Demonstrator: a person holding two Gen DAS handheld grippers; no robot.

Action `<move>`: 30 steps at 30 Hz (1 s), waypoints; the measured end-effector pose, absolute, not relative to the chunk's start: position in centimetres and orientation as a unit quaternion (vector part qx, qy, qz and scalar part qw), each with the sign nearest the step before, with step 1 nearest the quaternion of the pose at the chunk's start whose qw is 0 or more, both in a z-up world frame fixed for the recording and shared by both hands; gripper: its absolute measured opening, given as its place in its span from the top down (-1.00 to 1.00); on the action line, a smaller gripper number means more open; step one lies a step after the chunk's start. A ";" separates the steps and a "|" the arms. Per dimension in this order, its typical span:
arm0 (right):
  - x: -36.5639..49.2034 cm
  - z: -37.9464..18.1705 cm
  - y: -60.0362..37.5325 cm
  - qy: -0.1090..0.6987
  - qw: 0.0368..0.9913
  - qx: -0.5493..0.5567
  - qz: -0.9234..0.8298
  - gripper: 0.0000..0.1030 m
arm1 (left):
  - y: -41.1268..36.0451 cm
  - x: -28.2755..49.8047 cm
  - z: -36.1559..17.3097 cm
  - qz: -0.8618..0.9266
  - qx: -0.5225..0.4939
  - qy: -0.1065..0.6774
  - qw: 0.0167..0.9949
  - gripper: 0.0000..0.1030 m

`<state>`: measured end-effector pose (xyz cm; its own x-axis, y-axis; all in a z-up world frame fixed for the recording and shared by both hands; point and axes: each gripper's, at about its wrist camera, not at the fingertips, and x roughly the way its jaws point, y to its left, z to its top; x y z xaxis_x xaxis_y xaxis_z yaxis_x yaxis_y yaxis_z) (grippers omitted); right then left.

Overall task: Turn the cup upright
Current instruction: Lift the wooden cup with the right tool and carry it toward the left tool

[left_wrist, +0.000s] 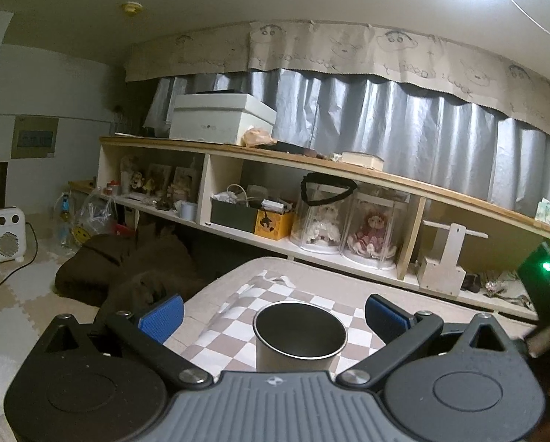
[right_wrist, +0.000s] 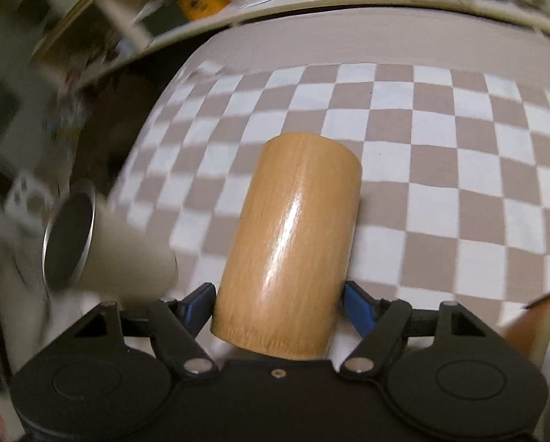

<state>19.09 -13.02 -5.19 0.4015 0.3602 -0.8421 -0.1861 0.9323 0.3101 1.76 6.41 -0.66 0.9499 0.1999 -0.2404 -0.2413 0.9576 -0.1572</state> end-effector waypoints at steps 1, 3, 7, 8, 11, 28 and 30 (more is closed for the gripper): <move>18.5 -5.1 -13.0 0.521 0.834 0.060 0.172 -0.47 | 6.3 1.8 -0.7 0.110 -0.091 0.115 0.983 -1.00; 17.3 -4.9 -12.7 0.517 0.835 0.006 0.188 -0.47 | 6.2 1.8 -0.8 0.106 -0.090 0.117 0.983 -1.00; 15.0 -4.8 -12.1 0.503 0.831 -0.085 0.219 -0.46 | 5.7 1.9 -0.9 0.098 -0.079 0.121 0.985 -1.00; 14.4 -4.8 -12.0 0.499 0.829 -0.108 0.229 -0.46 | 5.6 2.0 -1.0 0.096 -0.079 0.122 0.985 -1.00; 12.6 -5.1 -12.2 0.483 0.824 -0.154 0.254 -0.46 | 5.3 2.1 -1.0 0.087 -0.074 0.127 0.985 -1.00; 8.6 -5.4 -11.3 0.392 0.800 -0.293 0.346 -0.45 | 6.6 3.9 -2.2 0.086 -0.122 0.207 0.967 -1.00; 8.3 -5.5 -11.3 0.385 0.802 -0.298 0.347 -0.44 | 6.7 4.0 -2.4 0.085 -0.127 0.213 0.965 -1.00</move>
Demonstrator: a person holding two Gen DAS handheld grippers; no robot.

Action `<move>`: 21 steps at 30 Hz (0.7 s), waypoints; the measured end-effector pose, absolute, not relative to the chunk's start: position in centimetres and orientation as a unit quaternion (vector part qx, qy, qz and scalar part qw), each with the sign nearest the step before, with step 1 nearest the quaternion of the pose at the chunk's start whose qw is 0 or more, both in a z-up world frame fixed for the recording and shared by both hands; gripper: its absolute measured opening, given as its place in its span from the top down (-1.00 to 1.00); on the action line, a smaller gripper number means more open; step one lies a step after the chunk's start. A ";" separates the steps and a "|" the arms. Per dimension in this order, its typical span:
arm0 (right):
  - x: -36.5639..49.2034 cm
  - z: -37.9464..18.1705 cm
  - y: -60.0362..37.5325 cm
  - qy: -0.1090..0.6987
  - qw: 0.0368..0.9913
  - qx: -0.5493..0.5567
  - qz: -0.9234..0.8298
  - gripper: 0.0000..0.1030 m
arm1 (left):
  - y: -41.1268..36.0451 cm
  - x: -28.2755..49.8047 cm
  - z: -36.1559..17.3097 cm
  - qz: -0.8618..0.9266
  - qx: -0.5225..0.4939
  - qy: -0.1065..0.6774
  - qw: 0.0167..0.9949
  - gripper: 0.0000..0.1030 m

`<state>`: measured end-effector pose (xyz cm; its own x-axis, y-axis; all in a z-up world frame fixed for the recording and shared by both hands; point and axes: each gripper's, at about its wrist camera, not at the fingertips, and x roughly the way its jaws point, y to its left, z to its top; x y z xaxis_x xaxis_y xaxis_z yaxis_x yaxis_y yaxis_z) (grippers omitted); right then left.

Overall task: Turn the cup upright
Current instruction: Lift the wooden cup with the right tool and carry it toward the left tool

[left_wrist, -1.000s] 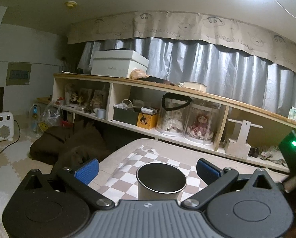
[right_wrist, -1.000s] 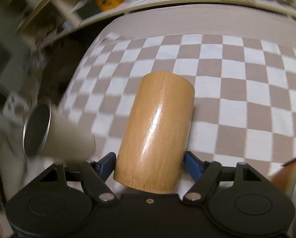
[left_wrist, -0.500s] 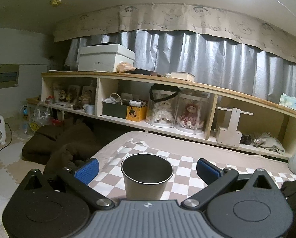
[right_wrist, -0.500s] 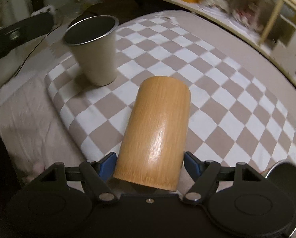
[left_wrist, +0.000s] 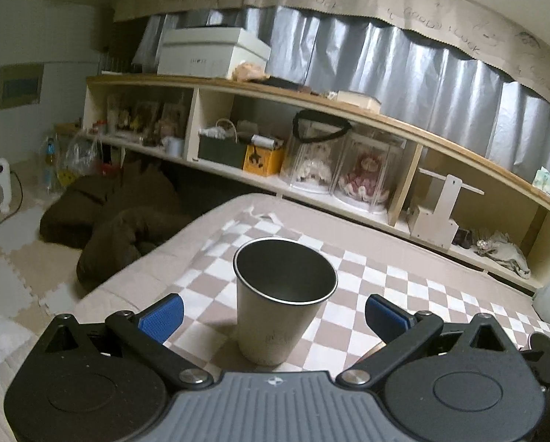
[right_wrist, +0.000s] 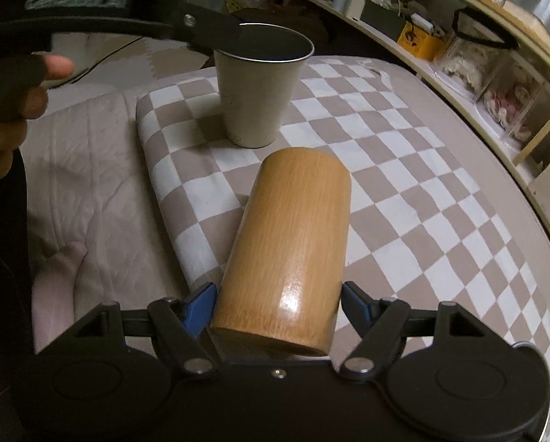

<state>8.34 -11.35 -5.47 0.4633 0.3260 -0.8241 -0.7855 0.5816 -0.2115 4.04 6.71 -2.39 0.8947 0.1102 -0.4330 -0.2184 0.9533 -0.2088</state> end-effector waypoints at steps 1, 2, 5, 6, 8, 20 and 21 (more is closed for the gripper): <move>8.1 -5.5 -11.3 0.381 0.804 -0.301 0.343 -0.44 | 6.7 4.1 -2.5 0.085 -0.127 0.215 0.965 -1.00; 8.1 -5.5 -11.2 0.378 0.806 -0.303 0.339 -0.44 | 6.7 4.1 -2.5 0.085 -0.127 0.216 0.964 -1.00; 7.5 -5.6 -11.2 0.365 0.817 -0.304 0.326 -0.46 | 6.6 4.1 -2.5 0.087 -0.126 0.217 0.964 -1.00; 7.3 -5.7 -11.3 0.362 0.821 -0.302 0.322 -0.46 | 6.5 4.1 -2.5 0.086 -0.126 0.218 0.964 -1.00; 7.0 -5.8 -11.4 0.360 0.831 -0.290 0.309 -0.46 | 6.6 4.1 -2.5 0.085 -0.129 0.219 0.963 -1.00; 4.5 -5.7 -13.6 0.328 0.893 -0.208 0.226 -0.43 | 6.7 3.7 -2.3 0.041 -0.180 0.242 0.953 -1.00; 4.3 -5.6 -13.9 0.326 0.895 -0.205 0.223 -0.43 | 6.8 3.7 -2.4 0.033 -0.194 0.247 0.949 -1.00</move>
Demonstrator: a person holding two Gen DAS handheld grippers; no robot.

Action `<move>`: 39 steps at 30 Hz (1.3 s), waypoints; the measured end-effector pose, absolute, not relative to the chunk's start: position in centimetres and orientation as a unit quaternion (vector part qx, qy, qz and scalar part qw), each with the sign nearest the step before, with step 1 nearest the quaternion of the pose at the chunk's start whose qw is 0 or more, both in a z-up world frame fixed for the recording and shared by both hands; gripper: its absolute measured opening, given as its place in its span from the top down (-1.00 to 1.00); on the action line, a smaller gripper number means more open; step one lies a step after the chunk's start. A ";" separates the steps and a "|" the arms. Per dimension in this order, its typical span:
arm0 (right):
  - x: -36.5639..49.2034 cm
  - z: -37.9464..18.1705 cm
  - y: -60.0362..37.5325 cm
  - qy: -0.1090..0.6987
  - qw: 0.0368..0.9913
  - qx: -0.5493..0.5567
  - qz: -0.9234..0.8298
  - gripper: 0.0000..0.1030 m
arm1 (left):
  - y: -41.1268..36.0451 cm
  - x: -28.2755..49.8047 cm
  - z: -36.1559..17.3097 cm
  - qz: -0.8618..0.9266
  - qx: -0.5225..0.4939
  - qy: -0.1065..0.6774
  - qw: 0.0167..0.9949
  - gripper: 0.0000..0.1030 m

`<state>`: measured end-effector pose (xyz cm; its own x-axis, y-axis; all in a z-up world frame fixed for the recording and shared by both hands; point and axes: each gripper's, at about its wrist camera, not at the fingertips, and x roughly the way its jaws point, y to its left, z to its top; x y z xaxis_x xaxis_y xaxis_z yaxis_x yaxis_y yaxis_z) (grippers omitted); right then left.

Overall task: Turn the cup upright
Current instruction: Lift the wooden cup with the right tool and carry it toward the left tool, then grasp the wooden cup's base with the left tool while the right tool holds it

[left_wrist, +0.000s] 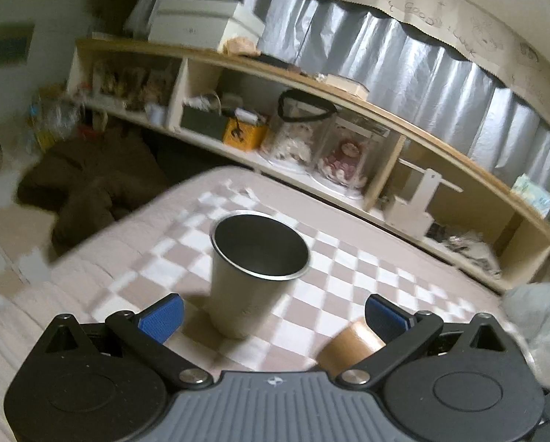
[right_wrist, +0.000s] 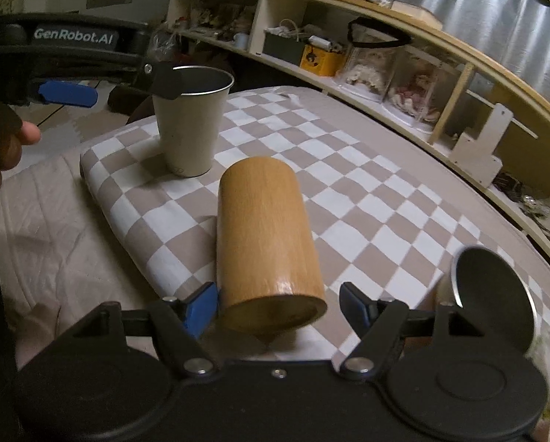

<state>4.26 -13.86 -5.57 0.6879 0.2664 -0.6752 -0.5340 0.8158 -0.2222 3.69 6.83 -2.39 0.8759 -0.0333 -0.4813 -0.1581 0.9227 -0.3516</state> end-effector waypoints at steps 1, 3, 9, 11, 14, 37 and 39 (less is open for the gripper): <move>4.0 -5.5 -14.1 0.324 0.898 -0.201 0.220 -0.43 | 7.0 3.7 -2.5 0.021 -0.214 0.255 0.943 -0.99; 3.8 -5.4 -14.6 0.321 0.903 -0.188 0.212 -0.42 | 7.3 3.8 -2.7 0.004 -0.244 0.267 0.932 -0.98; 3.2 -6.1 -14.8 0.323 0.906 -0.161 0.219 -0.28 | 7.1 4.1 -2.9 -0.029 -0.296 0.286 0.911 -0.89; 3.0 -6.4 -14.7 0.319 0.906 -0.163 0.224 -0.26 | 6.7 4.5 -2.9 -0.042 -0.309 0.296 0.903 -0.88; 3.1 -6.7 -14.8 0.320 0.905 -0.157 0.234 -0.25 | 5.9 5.6 -3.5 -0.051 -0.330 0.322 0.886 -0.84; 3.1 -7.2 -15.2 0.314 0.901 -0.154 0.258 -0.24 | 4.7 12.3 -8.7 0.002 -0.453 0.444 0.773 -0.53; 3.0 -7.2 -15.1 0.314 0.900 -0.155 0.259 -0.24 | 4.6 12.3 -8.8 0.007 -0.446 0.446 0.776 -0.37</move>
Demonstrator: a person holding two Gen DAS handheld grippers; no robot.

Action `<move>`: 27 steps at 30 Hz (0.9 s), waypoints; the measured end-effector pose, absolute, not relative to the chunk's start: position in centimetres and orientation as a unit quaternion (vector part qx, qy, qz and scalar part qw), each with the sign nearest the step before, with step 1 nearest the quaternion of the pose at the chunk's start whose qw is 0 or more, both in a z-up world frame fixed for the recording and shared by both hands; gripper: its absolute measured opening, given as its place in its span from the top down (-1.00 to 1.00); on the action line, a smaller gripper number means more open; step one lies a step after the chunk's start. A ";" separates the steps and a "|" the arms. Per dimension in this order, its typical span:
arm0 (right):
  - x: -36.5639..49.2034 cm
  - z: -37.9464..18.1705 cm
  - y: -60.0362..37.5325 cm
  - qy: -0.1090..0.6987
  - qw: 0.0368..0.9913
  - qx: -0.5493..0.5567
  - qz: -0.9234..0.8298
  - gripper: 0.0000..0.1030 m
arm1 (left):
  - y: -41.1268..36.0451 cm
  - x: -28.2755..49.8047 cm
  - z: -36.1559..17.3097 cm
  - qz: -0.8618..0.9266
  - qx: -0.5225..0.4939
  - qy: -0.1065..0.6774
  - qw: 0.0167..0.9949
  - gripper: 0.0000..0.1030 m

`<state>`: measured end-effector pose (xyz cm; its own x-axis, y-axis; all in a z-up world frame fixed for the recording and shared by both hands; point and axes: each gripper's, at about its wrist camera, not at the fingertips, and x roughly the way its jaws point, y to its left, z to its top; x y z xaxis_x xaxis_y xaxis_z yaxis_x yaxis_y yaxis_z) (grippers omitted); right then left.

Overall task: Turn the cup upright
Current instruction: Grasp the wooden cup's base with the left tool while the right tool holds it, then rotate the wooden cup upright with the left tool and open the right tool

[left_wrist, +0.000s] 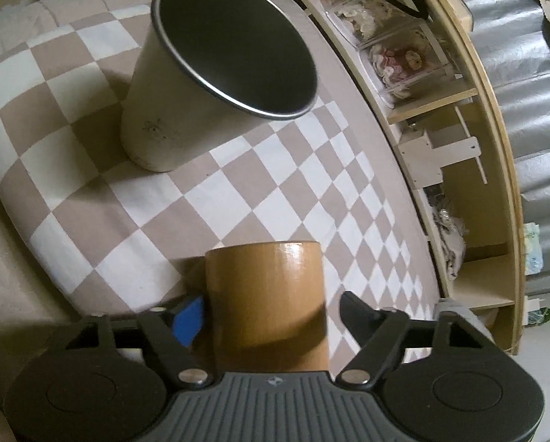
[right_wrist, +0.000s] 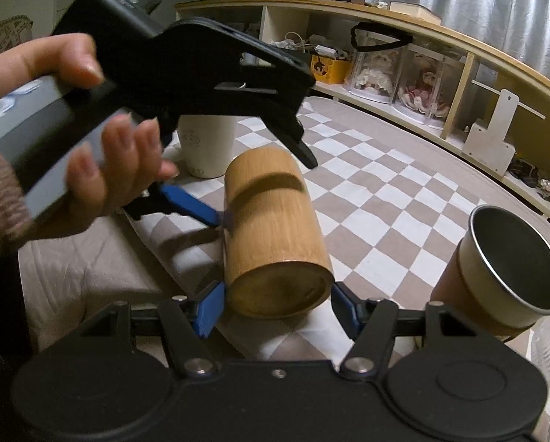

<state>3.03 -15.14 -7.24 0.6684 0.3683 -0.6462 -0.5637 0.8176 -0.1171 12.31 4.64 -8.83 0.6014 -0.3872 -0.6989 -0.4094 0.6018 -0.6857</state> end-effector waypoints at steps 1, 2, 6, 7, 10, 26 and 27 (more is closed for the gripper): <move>3.0 -7.3 -15.1 0.315 0.900 -0.156 0.259 -0.24 | 4.6 12.3 -8.9 0.005 -0.442 0.446 0.778 -0.38; 3.0 -7.3 -15.1 0.315 0.899 -0.156 0.260 -0.23 | 4.7 12.2 -8.9 -0.001 -0.439 0.444 0.781 -0.38; 2.8 -7.0 -15.2 0.315 0.899 -0.156 0.263 -0.18 | 4.4 12.2 -8.4 -0.015 -0.420 0.441 0.793 -0.37; 2.7 -6.9 -15.3 0.313 0.899 -0.156 0.264 -0.17 | 4.3 12.2 -8.1 -0.018 -0.412 0.439 0.798 -0.37; 2.4 -6.6 -15.5 0.311 0.900 -0.154 0.264 -0.16 | 3.5 12.2 -7.2 -0.030 -0.382 0.429 0.818 -0.37; 5.8 -7.3 -16.7 0.313 0.923 -0.066 0.213 0.21 | -3.2 12.3 -1.1 -0.074 -0.058 0.289 0.953 -0.35; 6.2 -7.4 -16.8 0.311 0.926 -0.057 0.207 0.23 | -3.5 12.3 -1.1 -0.076 -0.039 0.285 0.955 -0.35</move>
